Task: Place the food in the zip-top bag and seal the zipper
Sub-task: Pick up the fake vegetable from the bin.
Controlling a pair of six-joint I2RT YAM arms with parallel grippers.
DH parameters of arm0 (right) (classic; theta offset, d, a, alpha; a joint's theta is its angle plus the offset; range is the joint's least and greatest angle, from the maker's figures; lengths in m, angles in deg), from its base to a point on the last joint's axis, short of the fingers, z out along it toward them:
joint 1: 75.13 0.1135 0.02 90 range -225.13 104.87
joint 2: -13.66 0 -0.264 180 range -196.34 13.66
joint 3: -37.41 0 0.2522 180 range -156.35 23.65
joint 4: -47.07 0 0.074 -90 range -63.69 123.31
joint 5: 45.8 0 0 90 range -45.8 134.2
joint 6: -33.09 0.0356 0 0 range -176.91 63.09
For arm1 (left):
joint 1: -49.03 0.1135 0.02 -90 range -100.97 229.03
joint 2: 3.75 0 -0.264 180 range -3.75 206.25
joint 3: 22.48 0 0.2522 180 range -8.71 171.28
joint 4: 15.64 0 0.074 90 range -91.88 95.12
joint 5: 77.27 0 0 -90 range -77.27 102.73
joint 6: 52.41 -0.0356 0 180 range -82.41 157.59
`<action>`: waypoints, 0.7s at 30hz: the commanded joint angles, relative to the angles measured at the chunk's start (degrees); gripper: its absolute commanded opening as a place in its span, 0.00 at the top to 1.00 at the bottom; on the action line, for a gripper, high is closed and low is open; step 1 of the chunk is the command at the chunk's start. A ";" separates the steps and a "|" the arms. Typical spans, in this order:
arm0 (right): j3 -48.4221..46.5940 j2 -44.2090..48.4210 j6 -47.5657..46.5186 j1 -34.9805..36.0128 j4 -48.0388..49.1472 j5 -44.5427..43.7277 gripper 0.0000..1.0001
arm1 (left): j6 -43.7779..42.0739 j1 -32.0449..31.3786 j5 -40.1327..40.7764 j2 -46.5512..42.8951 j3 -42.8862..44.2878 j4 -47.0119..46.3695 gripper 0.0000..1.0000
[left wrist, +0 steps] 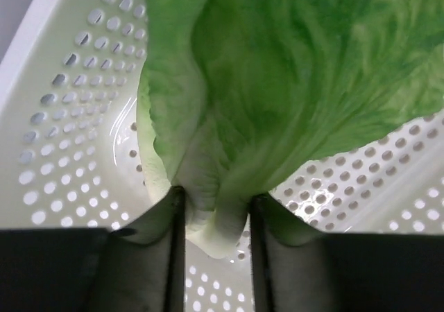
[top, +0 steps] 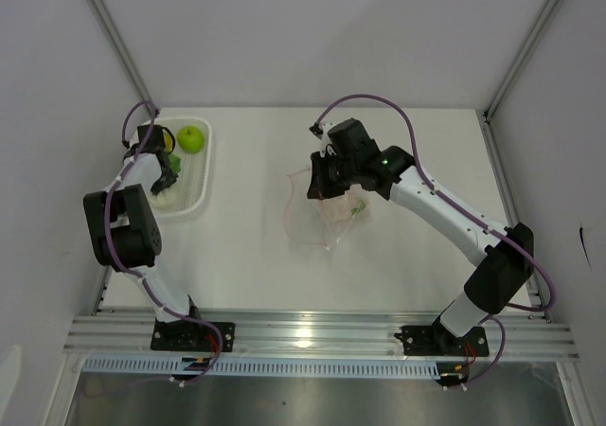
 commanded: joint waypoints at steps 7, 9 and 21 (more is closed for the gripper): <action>-0.60 2.07 1.26 0.11 1.14 -0.34 1.00 | 0.53 1.07 -3.89 -3.01 -1.07 -1.70 0.99; -0.68 1.98 1.43 0.11 1.05 -0.77 1.00 | 1.06 1.07 -4.69 -5.21 -1.68 -1.88 0.99; -3.93 -1.27 2.31 -0.42 -1.41 -3.94 1.00 | 2.55 0.81 -15.14 -26.91 -9.59 -4.78 0.99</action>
